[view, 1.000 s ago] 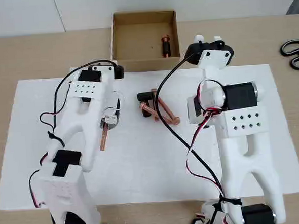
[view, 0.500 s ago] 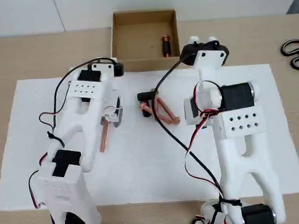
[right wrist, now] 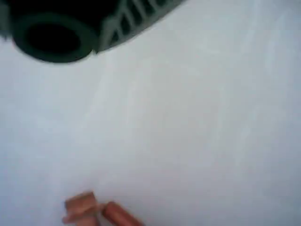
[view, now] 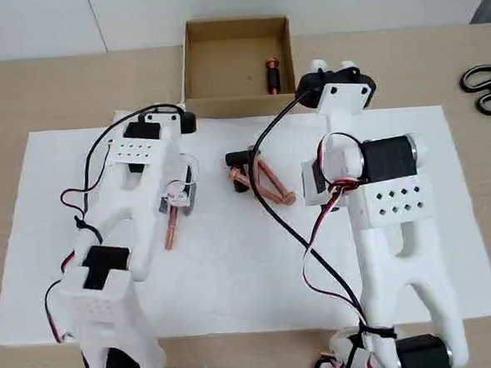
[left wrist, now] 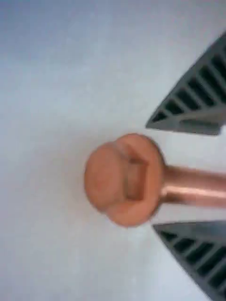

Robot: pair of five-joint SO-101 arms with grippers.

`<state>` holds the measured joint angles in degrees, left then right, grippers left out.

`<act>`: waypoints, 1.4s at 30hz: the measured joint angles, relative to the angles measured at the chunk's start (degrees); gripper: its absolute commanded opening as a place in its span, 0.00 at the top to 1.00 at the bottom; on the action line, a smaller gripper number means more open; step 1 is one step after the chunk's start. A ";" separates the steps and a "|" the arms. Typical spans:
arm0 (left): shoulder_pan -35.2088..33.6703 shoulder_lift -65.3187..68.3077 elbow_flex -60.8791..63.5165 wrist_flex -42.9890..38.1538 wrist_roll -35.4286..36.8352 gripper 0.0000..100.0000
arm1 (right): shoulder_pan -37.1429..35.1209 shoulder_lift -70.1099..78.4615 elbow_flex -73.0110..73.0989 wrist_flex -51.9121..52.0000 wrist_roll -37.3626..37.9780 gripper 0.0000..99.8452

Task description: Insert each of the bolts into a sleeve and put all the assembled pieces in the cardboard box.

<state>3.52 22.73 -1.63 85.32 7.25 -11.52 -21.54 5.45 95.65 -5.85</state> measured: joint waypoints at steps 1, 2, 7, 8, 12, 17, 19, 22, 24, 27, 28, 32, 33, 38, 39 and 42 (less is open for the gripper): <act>0.00 0.00 0.53 -0.70 0.00 0.87 | 0.00 0.00 0.00 0.00 0.00 1.00; -0.09 0.00 1.14 -1.49 0.00 0.87 | 0.00 0.00 0.00 0.00 0.00 1.00; -0.09 -0.18 3.52 -3.87 0.00 0.87 | 0.00 0.00 0.00 0.00 0.00 1.00; -0.09 -0.18 3.52 -4.04 0.00 0.87 | 0.00 0.00 0.00 0.00 0.00 1.00; -0.09 -0.18 3.60 -4.13 -0.26 0.87 | -0.09 0.00 0.00 0.00 0.00 1.00; -0.09 -0.18 3.69 -4.40 -0.26 0.93 | -0.09 0.00 0.00 0.00 0.00 1.00; 0.18 -0.18 3.69 -4.40 -0.18 0.97 | -0.09 0.00 0.00 0.00 0.00 1.00; 0.35 -0.18 3.69 -4.66 -0.26 1.00 | -0.09 0.00 0.00 0.00 0.00 1.00; 0.35 -0.18 3.69 -4.66 -0.18 0.99 | -0.09 0.00 0.00 0.00 0.00 1.00; 0.26 -0.18 3.69 -4.66 -0.26 0.99 | -0.09 0.00 0.00 0.00 0.00 1.00; 0.26 -0.18 3.69 -4.66 -0.26 0.99 | -0.09 0.00 0.00 0.00 0.00 1.00; 0.18 -0.09 2.29 -2.11 -0.35 0.99 | -0.09 0.00 0.00 0.00 0.00 1.00; -0.09 0.00 1.05 -0.26 -0.26 0.99 | -0.09 0.00 0.00 0.00 0.00 1.00; -0.26 0.00 -12.13 9.85 -0.26 0.99 | -0.09 0.00 -0.97 0.00 0.00 1.00; -0.26 0.00 -15.56 11.96 0.00 0.99 | 0.00 0.00 -1.85 0.00 0.00 1.00; -0.26 0.00 -23.74 13.27 -0.26 0.99 | 0.00 -1.93 -3.25 0.00 -0.26 1.00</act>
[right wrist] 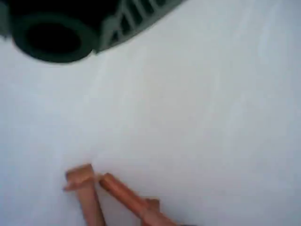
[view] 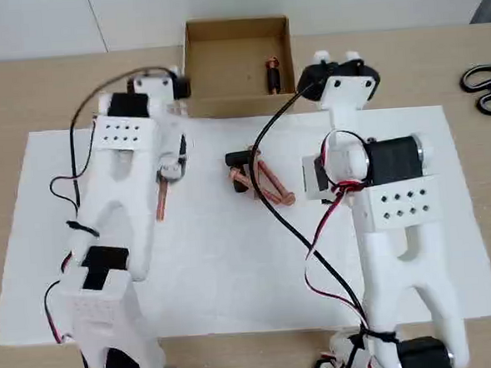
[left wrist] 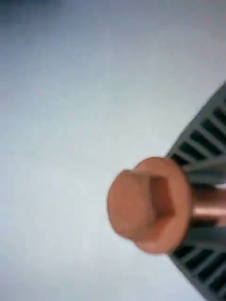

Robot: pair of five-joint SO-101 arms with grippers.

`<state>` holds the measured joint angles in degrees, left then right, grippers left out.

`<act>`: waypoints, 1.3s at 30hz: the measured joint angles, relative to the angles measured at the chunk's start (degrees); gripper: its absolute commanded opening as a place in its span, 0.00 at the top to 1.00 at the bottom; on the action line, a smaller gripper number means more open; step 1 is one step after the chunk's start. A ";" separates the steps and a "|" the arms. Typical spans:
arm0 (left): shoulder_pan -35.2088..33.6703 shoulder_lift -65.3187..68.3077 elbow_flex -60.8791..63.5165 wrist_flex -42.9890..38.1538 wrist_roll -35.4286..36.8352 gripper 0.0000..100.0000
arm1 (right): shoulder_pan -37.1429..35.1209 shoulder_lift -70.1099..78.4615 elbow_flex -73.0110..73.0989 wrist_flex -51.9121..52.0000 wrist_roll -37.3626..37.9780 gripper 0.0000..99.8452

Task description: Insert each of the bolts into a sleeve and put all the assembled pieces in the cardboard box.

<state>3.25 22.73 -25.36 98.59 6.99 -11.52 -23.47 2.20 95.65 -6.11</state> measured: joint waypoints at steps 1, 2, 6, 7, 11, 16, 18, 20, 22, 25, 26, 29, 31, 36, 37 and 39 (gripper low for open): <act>0.00 -0.26 -1.14 0.26 0.18 0.99 | 0.00 -1.32 -0.09 0.00 -0.79 1.00; 0.00 -1.23 -1.58 0.44 0.26 0.99 | -0.09 -2.99 -0.09 0.00 -1.58 1.00; 0.53 -9.67 -1.85 0.88 0.26 0.99 | 0.09 -13.36 -0.09 0.00 -3.43 1.00; 0.79 -12.57 -1.67 0.88 0.18 0.99 | 0.09 -16.44 0.26 0.00 -3.52 1.00; 1.93 -24.00 3.25 1.05 0.26 0.99 | -0.26 -28.75 7.21 -0.70 -3.87 1.00; 5.27 -32.88 12.92 1.05 0.26 0.99 | -0.18 -42.37 25.32 -10.90 -3.87 1.00; 6.51 -34.64 16.79 1.05 0.53 0.99 | -0.18 -48.35 33.93 -18.11 -3.87 1.00; 7.30 -35.78 20.13 0.88 2.90 0.99 | -0.26 -54.24 42.90 -26.73 -3.87 1.00; 7.47 -35.96 22.15 -0.09 5.98 0.99 | -0.26 -59.96 52.13 -35.78 -3.87 1.00; 7.47 -36.13 23.74 -1.93 8.35 0.99 | -0.18 -67.25 65.58 -48.70 -3.52 1.00; 7.47 -36.13 24.00 -2.55 8.44 0.99 | -0.18 -69.19 69.45 -52.13 -2.55 1.00; 7.47 -36.13 25.14 -5.10 9.05 0.99 | -0.35 -73.14 78.86 -58.37 -0.70 1.00; 7.47 -36.13 26.02 -7.30 9.14 0.99 | -0.35 -74.90 83.52 -60.40 -0.44 1.00; 7.47 -36.13 28.40 -12.92 10.46 0.99 | -2.99 -79.12 88.79 -62.95 -1.49 1.00; 7.47 -36.13 28.48 -13.63 11.43 0.99 | -3.16 -79.21 88.79 -63.21 -2.90 1.00; 7.47 -36.13 28.66 -14.33 12.57 0.99 | -3.78 -79.47 88.70 -63.30 -6.59 1.00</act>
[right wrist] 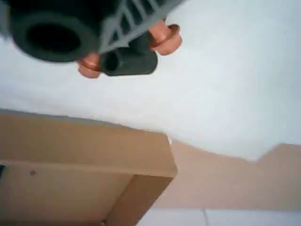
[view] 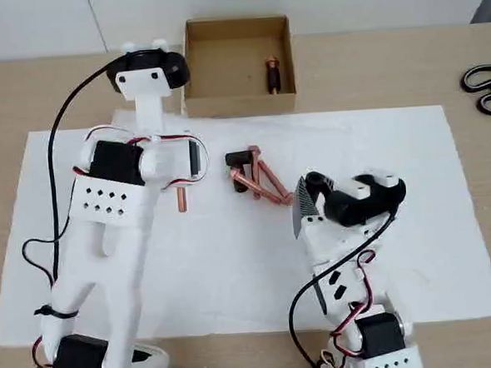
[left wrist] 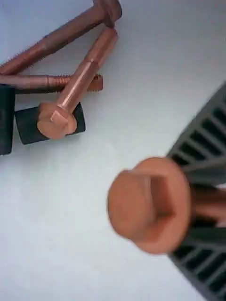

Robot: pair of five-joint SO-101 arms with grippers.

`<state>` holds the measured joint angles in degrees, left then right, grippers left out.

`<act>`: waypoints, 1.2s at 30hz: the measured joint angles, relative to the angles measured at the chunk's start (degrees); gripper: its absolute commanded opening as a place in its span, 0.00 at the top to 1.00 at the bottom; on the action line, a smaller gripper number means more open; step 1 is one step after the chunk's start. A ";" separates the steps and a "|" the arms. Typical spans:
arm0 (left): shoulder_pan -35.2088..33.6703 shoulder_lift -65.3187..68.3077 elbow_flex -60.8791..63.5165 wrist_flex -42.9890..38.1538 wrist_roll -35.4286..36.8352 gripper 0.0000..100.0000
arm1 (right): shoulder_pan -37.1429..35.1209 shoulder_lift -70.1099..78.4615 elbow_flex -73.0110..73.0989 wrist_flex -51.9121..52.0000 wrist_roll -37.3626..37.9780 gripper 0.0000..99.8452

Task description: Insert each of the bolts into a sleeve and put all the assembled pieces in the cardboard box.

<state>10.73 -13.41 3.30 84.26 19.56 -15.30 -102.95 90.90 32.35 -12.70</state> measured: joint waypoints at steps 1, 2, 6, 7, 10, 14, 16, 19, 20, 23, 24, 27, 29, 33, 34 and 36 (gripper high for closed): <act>0.00 0.00 0.00 -0.09 0.44 0.99 | 0.00 0.00 0.00 0.00 -1.76 1.00; 0.00 0.00 0.00 -0.09 0.62 0.99 | 0.09 0.00 0.09 0.00 -3.34 1.00; 0.35 0.00 0.00 -0.09 0.88 0.99 | 0.00 -0.09 0.70 0.00 -7.12 1.00; 0.70 0.00 0.00 -0.09 0.88 0.99 | 0.00 -0.09 0.70 0.00 -7.38 1.00; 2.55 0.00 0.00 -0.44 0.88 0.99 | -0.09 -0.09 1.85 -1.05 -7.21 1.00; 5.98 0.00 0.00 -2.46 0.88 0.99 | -3.69 -0.09 2.46 -1.58 2.11 1.00; 6.86 0.00 0.00 -4.84 0.88 0.99 | -5.10 -0.09 2.73 -1.58 6.77 1.00; 6.95 0.00 0.00 -9.58 0.97 0.99 | -5.54 -0.09 2.73 -1.58 9.05 1.00; 7.03 0.00 0.00 -11.16 0.97 0.99 | -5.63 -0.09 2.73 -1.58 9.41 1.00; 9.05 0.00 1.49 -15.47 3.34 0.99 | -5.63 -0.09 2.73 -1.58 9.76 1.00; 10.20 0.00 2.20 -16.88 4.13 0.99 | -5.63 -0.09 2.73 -1.58 9.76 1.00; 13.63 -0.53 2.90 -19.08 5.10 0.99 | -5.63 -0.09 2.81 -1.58 9.76 1.00; 14.86 -3.60 2.99 -19.25 5.27 0.99 | -5.54 -0.09 3.78 -1.67 9.76 1.00; 14.86 -14.95 5.10 -19.16 5.19 0.99 | -5.54 -0.09 5.10 -1.85 9.76 1.00; 14.86 -17.76 6.51 -19.16 4.75 0.99 | -5.63 0.00 5.10 -1.85 9.76 1.00; 14.86 -22.51 10.46 -19.25 4.22 0.99 | -5.71 0.00 5.10 -2.02 9.76 1.00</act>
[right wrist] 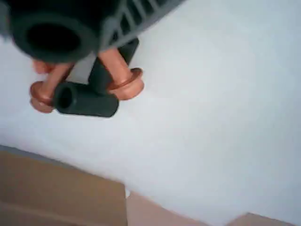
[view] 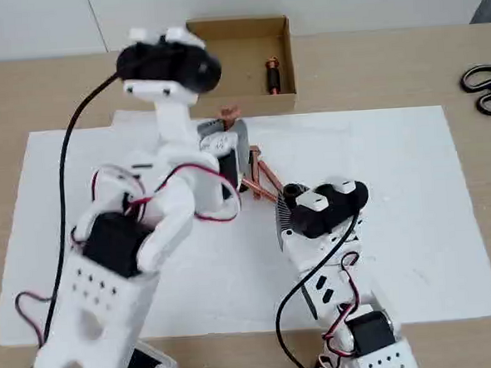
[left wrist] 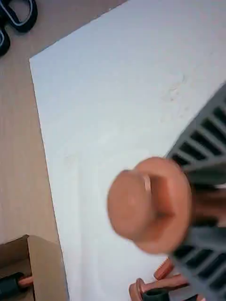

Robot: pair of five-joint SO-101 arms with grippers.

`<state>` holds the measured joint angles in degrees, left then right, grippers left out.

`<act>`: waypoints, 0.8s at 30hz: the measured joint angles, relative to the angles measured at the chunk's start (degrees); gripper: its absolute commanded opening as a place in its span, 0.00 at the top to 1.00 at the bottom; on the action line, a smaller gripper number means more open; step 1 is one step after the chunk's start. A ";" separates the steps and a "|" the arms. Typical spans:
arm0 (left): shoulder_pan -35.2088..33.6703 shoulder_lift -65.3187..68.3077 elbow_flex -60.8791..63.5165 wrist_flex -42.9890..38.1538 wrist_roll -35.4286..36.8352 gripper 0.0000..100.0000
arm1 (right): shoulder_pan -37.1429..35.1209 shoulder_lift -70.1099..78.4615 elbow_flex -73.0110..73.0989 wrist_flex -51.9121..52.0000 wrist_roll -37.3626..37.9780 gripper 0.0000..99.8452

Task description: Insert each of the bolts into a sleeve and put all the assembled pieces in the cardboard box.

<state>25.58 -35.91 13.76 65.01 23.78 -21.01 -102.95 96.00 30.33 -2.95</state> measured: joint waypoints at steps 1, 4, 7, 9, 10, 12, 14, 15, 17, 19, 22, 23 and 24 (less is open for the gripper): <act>0.00 -1.93 2.64 -0.70 -0.18 0.99 | 0.00 0.00 0.00 -0.35 0.00 1.00; -1.23 -5.98 13.01 -7.65 -0.18 0.99 | 0.00 0.00 0.00 -1.76 0.00 1.00; -2.02 -9.14 24.35 -19.60 -0.18 0.99 | 0.00 0.00 0.00 -2.02 0.00 1.00; -1.85 -10.37 30.86 -27.25 -0.18 0.99 | 0.00 0.00 0.00 -2.02 0.00 1.00; -1.85 -10.55 33.23 -30.51 -0.18 0.99 | 0.00 0.00 0.00 -2.02 0.00 1.00; -1.85 -10.55 36.75 -35.96 -0.18 0.99 | 0.00 0.00 0.00 -2.02 0.00 1.00; -1.41 -10.73 39.47 -40.35 -0.18 0.99 | 0.00 0.00 0.00 -2.02 0.00 1.00; -0.79 -10.73 40.62 -41.85 -0.18 0.99 | 0.00 0.00 0.00 -2.02 0.00 1.00; 1.05 -10.73 41.76 -43.87 -0.18 0.99 | 0.00 0.00 0.00 -2.02 0.00 1.00; 2.81 -10.81 42.02 -44.75 -0.18 0.99 | 0.00 0.00 0.00 -2.02 0.00 1.00; 4.31 -10.90 42.02 -45.10 -0.18 0.99 | 0.00 0.00 0.00 -2.02 0.00 1.00; 4.40 -10.90 42.02 -45.10 -0.18 0.99 | 0.00 0.00 0.00 -2.02 0.00 1.00; 4.48 -10.90 42.02 -45.10 -0.18 0.99 | 0.00 0.00 0.00 -2.02 0.00 1.00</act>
<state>30.07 -46.81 55.78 19.91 23.60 -21.01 -102.95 96.00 28.31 -2.95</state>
